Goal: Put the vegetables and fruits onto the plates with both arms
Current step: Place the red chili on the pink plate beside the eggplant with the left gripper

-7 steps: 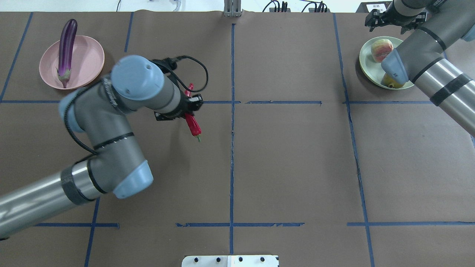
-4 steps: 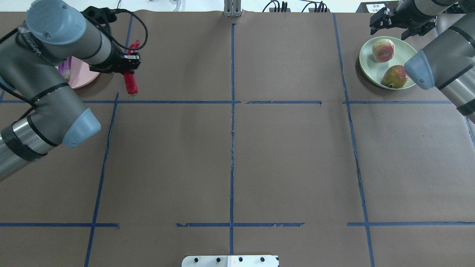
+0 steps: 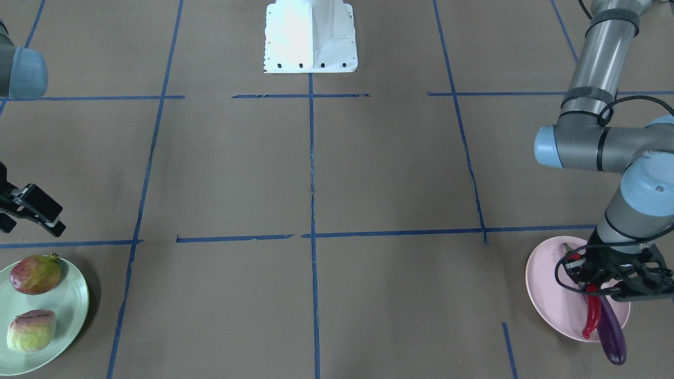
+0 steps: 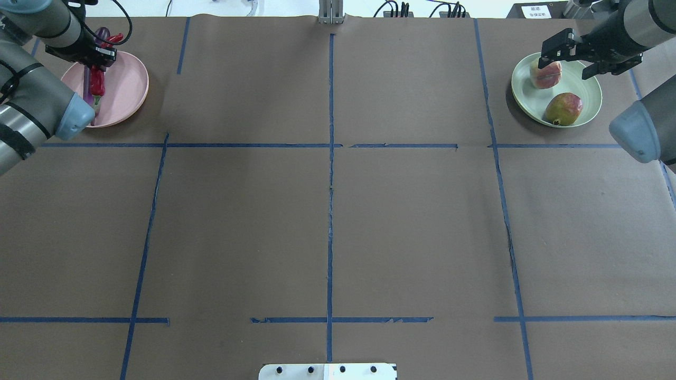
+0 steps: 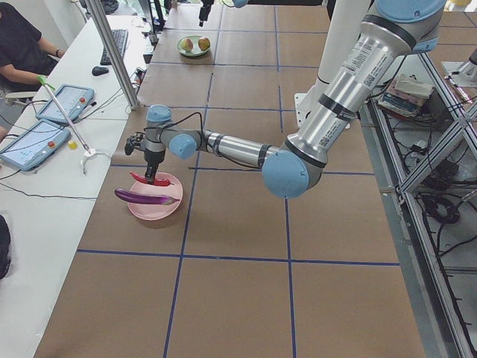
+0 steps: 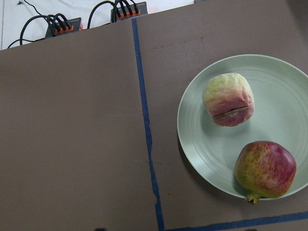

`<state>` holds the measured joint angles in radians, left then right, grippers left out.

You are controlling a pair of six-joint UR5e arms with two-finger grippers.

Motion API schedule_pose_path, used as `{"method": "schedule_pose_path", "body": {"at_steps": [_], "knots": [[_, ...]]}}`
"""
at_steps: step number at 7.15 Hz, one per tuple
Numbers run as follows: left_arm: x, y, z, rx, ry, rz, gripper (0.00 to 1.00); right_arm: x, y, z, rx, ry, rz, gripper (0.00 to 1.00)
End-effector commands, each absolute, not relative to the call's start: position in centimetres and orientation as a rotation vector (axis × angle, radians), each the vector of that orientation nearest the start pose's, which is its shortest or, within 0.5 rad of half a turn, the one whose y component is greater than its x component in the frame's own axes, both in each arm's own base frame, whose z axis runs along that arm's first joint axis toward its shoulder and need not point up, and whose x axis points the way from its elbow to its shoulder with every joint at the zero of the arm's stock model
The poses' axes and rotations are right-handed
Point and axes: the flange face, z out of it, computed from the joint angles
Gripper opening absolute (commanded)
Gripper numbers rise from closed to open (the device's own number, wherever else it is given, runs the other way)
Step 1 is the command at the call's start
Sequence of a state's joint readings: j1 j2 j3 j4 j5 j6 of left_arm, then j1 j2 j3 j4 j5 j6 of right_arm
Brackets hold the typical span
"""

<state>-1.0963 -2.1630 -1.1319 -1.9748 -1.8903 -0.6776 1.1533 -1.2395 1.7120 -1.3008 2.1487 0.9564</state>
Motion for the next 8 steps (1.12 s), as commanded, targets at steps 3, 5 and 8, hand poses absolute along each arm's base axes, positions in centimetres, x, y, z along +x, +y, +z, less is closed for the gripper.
{"method": "schedule_pose_path", "body": {"at_steps": [3, 5, 8], "knots": [[26.3, -72.6, 48.3, 0.316, 0.591, -0.124, 1.0, -18.3, -59.3, 38.1, 0.203, -0.886, 0.282, 1.0], [26.0, -71.3, 49.2, 0.306, 0.637, -0.105, 1.0, -18.2, -59.1, 38.4, 0.198, -0.884, 0.282, 1.0], [19.3, -65.9, 48.9, 0.272, 0.793, -0.091, 1.0, -13.2, -56.6, 42.5, 0.118, -0.861, 0.221, 1.0]]}}
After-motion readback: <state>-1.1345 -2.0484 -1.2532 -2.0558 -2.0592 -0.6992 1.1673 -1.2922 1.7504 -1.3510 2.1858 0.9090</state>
